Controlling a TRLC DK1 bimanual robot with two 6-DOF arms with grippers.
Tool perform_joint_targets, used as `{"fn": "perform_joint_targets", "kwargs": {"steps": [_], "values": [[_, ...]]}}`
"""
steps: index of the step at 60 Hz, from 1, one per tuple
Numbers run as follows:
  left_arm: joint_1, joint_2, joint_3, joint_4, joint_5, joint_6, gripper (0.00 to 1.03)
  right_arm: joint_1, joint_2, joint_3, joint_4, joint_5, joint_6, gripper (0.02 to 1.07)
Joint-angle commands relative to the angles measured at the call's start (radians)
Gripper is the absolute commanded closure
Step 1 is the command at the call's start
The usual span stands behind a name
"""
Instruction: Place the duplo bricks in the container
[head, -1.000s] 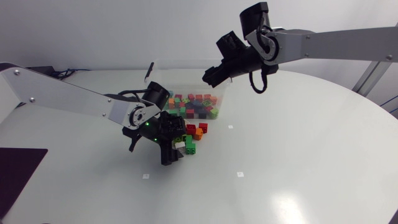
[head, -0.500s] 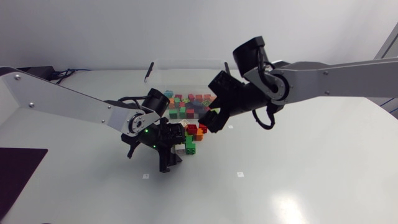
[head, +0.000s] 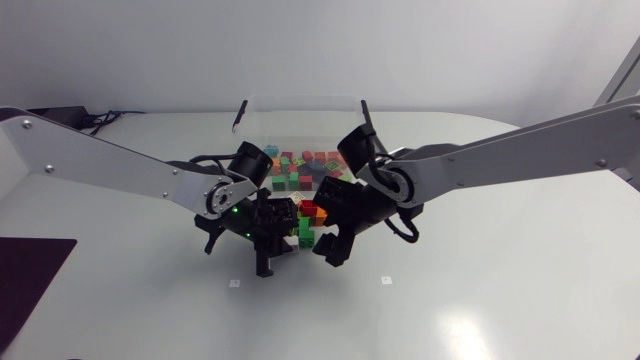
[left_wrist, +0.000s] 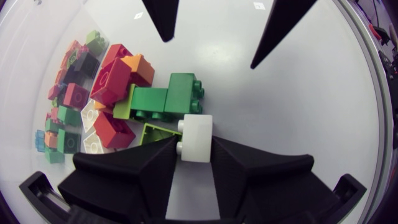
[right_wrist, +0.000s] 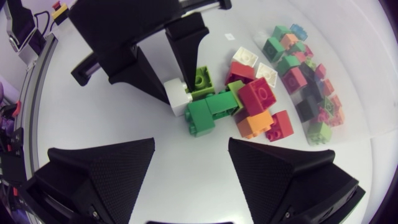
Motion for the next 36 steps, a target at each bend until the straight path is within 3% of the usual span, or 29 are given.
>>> {"fn": "perform_joint_targets", "kwargs": {"steps": [1,28,30,33,36], "values": [[-0.002,-0.03,-0.049,-0.019,0.005,-0.01,0.8,0.014,0.047,0.028,-0.016,0.004,-0.032,0.21],[0.011,-0.156,-0.145,-0.055,0.036,0.022,0.8,0.017,0.15,0.151,-0.05,0.019,-0.064,0.21],[0.018,-0.156,-0.147,-0.055,0.036,0.02,0.76,0.017,0.15,0.154,-0.053,0.019,-0.064,0.21],[0.024,-0.156,-0.149,-0.056,0.036,0.019,0.61,0.018,0.15,0.155,-0.056,0.019,-0.067,0.21],[0.025,-0.159,-0.159,-0.065,0.036,0.036,0.58,0.018,0.151,0.157,-0.058,0.019,-0.07,0.21]]}}
